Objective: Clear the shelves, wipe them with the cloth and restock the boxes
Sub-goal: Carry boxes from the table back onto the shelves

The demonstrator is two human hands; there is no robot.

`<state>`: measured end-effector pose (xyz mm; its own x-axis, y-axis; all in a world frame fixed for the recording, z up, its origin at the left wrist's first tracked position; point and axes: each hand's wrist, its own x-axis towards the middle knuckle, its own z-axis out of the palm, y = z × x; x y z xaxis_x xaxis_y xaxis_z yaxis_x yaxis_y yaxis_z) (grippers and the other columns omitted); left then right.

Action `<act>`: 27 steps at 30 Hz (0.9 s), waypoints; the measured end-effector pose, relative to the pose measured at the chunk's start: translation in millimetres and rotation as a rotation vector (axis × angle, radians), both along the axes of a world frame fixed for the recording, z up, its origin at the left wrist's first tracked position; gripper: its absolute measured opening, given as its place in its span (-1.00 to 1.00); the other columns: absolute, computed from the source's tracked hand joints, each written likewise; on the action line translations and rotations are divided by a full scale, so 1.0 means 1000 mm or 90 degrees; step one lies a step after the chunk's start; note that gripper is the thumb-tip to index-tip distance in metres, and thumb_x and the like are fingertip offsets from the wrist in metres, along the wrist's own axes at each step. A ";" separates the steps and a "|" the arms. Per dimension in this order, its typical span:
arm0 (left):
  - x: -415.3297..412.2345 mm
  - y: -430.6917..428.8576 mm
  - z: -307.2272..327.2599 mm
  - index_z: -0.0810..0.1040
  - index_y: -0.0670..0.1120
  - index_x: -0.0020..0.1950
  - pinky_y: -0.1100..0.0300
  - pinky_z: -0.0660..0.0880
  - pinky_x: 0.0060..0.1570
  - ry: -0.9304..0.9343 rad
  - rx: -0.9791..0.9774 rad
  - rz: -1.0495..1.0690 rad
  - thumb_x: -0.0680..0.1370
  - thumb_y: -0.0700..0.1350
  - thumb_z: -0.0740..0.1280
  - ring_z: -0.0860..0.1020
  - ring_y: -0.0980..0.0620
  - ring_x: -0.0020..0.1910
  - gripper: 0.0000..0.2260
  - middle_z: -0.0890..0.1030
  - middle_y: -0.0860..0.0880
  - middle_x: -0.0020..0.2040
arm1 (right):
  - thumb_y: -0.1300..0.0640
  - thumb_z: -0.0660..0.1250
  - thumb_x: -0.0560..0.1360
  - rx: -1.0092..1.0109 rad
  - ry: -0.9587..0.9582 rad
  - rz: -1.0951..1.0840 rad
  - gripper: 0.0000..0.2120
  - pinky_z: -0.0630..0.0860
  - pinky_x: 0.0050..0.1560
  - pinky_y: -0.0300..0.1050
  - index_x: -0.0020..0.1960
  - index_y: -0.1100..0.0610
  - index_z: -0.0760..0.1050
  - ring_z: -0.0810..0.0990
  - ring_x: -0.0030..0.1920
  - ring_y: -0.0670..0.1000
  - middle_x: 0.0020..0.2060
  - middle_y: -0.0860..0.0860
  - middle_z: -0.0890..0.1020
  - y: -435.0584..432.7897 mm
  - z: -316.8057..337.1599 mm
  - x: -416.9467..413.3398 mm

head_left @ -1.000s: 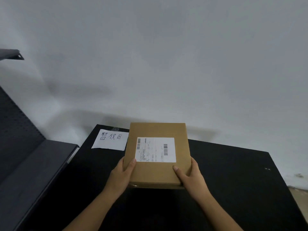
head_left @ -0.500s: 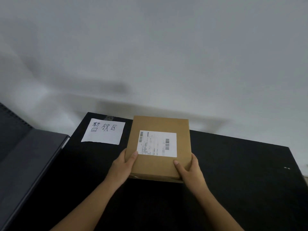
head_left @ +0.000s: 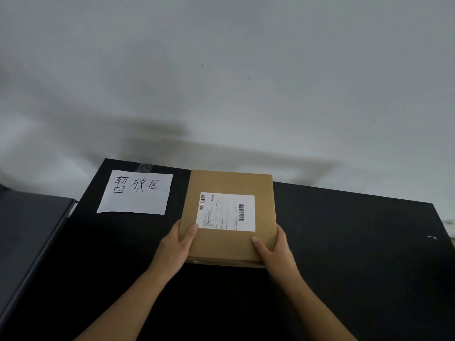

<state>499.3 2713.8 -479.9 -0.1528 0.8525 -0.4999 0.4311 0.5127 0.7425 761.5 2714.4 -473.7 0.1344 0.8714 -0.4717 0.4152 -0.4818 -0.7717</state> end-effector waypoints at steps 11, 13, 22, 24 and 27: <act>-0.010 0.006 -0.025 0.21 0.18 0.56 0.07 0.48 0.21 -0.007 -0.029 -0.019 0.54 0.41 0.12 0.53 0.06 0.20 -0.37 0.54 0.11 0.26 | -0.20 0.40 0.52 -0.041 -0.009 -0.006 -0.15 0.46 0.36 0.02 0.63 -0.05 0.01 0.45 0.34 -0.01 0.46 -0.04 0.37 0.002 -0.024 -0.010; -0.011 0.008 -0.028 0.22 0.17 0.56 0.07 0.48 0.22 -0.003 -0.027 -0.017 0.55 0.39 0.14 0.53 0.06 0.20 -0.38 0.54 0.11 0.27 | -0.22 0.40 0.52 -0.050 -0.015 -0.006 -0.13 0.47 0.36 0.04 0.63 -0.05 -0.01 0.45 0.35 0.00 0.46 -0.04 0.37 0.003 -0.026 -0.010; -0.021 0.005 -0.007 0.19 0.13 0.58 -0.06 0.46 0.32 0.101 -0.033 -0.112 0.58 0.38 0.13 0.47 0.01 0.37 -0.37 0.46 0.08 0.42 | -0.26 0.36 0.53 -0.036 -0.135 0.083 -0.10 0.41 0.39 0.04 0.65 0.01 -0.04 0.34 0.47 0.02 0.56 -0.01 0.19 0.007 -0.003 -0.006; -0.022 0.003 0.006 0.06 0.07 0.64 -0.10 0.39 0.37 0.175 -0.023 -0.130 0.58 0.39 0.12 0.38 -0.04 0.48 -0.28 0.32 0.02 0.56 | -0.25 0.36 0.54 -0.008 -0.185 0.106 -0.14 0.41 0.39 0.07 0.64 0.01 0.00 0.32 0.50 0.02 0.58 -0.02 0.14 0.010 0.009 -0.006; -0.028 0.001 0.031 0.01 0.08 0.65 -0.15 0.35 0.41 0.243 0.026 -0.162 0.59 0.38 0.12 0.29 -0.05 0.55 -0.27 0.19 0.02 0.63 | -0.25 0.35 0.54 0.026 -0.241 0.149 -0.19 0.42 0.41 0.08 0.63 0.02 0.08 0.30 0.52 0.03 0.60 -0.02 0.11 0.010 0.033 -0.011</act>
<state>471.3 2714.4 -449.3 -0.1029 0.9044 -0.4140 0.7865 0.3288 0.5228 750.0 2724.8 -440.7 0.0877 0.9160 -0.3914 0.7659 -0.3132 -0.5615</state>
